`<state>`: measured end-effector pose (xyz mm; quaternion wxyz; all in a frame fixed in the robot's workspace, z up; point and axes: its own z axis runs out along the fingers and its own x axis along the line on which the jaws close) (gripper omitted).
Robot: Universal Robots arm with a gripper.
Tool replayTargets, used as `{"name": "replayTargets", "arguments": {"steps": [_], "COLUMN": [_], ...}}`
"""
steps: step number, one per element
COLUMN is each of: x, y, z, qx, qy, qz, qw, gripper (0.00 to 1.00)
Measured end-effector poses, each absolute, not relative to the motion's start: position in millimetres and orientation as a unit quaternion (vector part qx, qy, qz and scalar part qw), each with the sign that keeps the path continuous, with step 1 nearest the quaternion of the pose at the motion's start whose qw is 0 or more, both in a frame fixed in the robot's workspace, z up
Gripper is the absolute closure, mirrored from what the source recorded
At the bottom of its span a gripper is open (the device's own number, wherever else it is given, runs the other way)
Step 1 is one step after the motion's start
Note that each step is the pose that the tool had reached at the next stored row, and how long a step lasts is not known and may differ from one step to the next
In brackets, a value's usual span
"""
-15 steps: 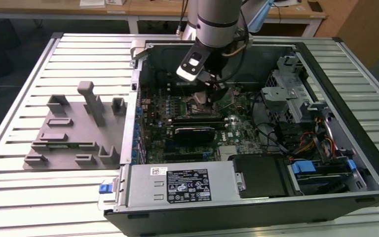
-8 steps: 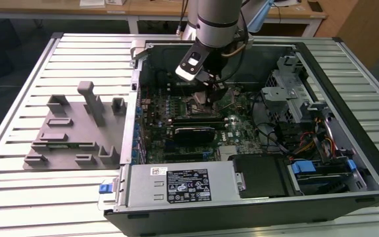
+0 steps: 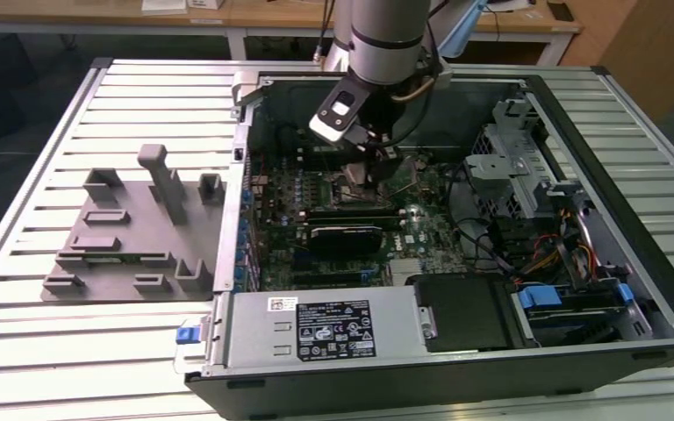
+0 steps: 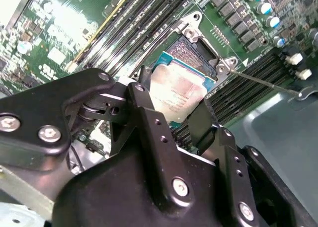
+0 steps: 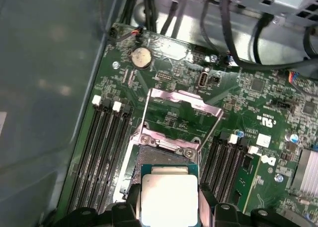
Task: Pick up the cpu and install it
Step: 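Place the cpu into insertion slot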
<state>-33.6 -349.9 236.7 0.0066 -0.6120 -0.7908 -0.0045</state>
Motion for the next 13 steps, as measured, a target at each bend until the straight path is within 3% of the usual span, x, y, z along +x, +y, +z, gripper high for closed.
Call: {"name": "replayTargets", "arguments": {"steps": [13], "x": [-33.6], "y": [-349.9], "z": [234.8], "qx": [-0.705], "qy": [-0.709], "qz": [-0.005], "qw": [0.006], "gripper": [0.46]}}
